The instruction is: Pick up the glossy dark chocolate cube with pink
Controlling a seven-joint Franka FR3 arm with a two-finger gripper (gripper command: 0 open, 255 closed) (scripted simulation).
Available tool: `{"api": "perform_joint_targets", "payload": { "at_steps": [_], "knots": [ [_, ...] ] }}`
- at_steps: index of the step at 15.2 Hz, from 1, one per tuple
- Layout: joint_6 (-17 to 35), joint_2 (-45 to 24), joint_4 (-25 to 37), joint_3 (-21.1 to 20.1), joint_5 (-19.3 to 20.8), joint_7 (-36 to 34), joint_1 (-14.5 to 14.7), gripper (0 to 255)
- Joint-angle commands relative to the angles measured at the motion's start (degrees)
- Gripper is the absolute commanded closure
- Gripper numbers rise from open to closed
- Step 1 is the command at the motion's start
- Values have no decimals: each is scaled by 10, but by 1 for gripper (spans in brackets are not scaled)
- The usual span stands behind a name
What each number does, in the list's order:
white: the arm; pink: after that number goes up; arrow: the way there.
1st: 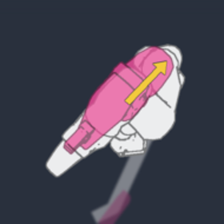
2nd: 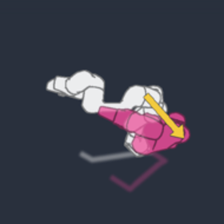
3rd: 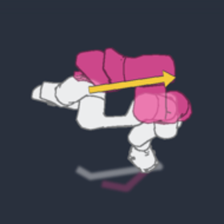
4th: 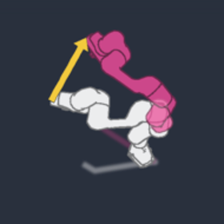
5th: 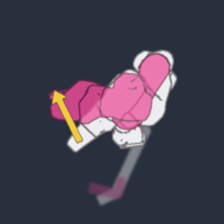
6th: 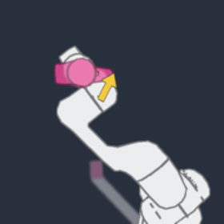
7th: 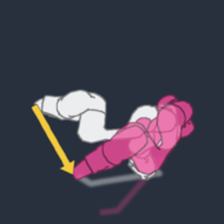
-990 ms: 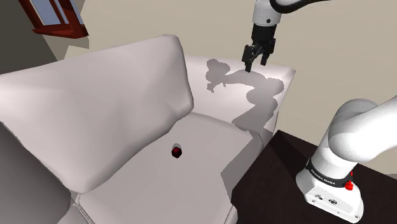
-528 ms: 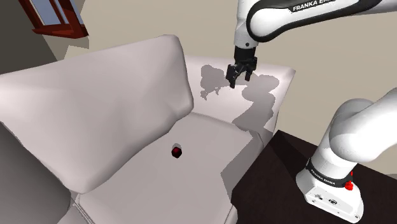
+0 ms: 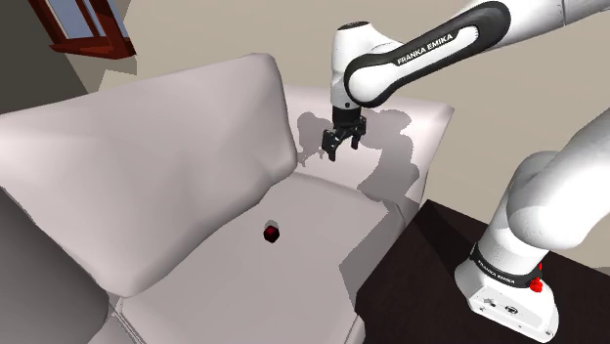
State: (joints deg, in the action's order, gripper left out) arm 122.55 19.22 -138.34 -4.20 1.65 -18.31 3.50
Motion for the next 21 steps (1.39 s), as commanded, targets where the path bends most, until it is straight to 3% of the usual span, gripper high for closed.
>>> {"api": "perform_joint_targets", "payload": {
  "at_steps": [1, 11, 21],
  "knots": [
    [33, -39, 5, -7, 0, -10, 3, 0],
    [155, -246, 79, -38, 28, -72, 24, 0],
    [215, -462, 223, -37, 71, -130, 65, 0]
  ]
}}
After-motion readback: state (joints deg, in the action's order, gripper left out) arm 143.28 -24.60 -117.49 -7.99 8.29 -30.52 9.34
